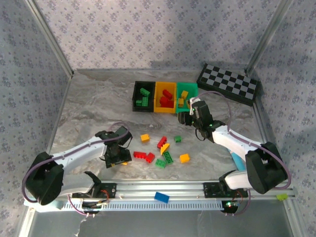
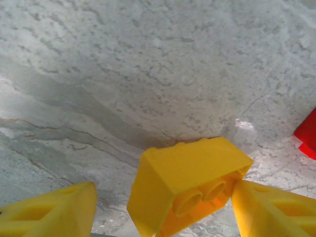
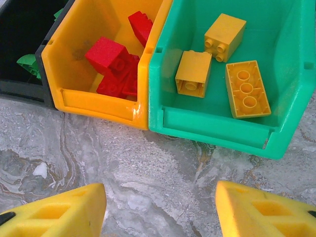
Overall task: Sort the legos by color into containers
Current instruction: Pick up the lego from the middle-left of the table.
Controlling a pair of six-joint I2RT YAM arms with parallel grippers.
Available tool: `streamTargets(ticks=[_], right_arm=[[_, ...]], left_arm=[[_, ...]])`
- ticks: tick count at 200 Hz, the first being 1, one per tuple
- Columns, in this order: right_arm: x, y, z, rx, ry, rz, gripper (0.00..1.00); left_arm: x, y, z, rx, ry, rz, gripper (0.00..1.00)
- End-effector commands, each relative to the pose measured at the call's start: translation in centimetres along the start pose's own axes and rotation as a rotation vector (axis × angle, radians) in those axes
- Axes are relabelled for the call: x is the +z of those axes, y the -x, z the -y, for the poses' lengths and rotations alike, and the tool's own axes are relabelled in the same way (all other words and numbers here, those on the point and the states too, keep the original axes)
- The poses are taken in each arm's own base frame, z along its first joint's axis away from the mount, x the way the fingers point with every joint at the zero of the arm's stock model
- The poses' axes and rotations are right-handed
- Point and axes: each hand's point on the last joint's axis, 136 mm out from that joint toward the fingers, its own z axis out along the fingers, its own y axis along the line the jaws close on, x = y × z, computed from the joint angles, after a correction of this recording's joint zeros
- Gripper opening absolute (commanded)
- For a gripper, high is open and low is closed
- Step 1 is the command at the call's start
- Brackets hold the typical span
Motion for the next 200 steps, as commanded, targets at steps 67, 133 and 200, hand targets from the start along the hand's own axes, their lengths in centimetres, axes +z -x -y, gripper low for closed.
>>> streamTargets(ticks=[67, 133, 200], right_arm=[[-0.3, 0.1, 0.3, 0.015, -0.004, 0.004, 0.62], [-0.4, 0.2, 0.4, 0.016, -0.007, 0.006, 0.62], [-0.2, 0.0, 0.4, 0.018, -0.006, 0.001, 0.62]], left_arm=[[0.7, 1.1, 1.8, 0.079, 0.034, 0.017, 0.71], [0.7, 2.0, 3.8, 0.131, 0.033, 0.032, 0.50], [-0.7, 2.1, 4.8, 0.139, 0.011, 0.056, 0.17]])
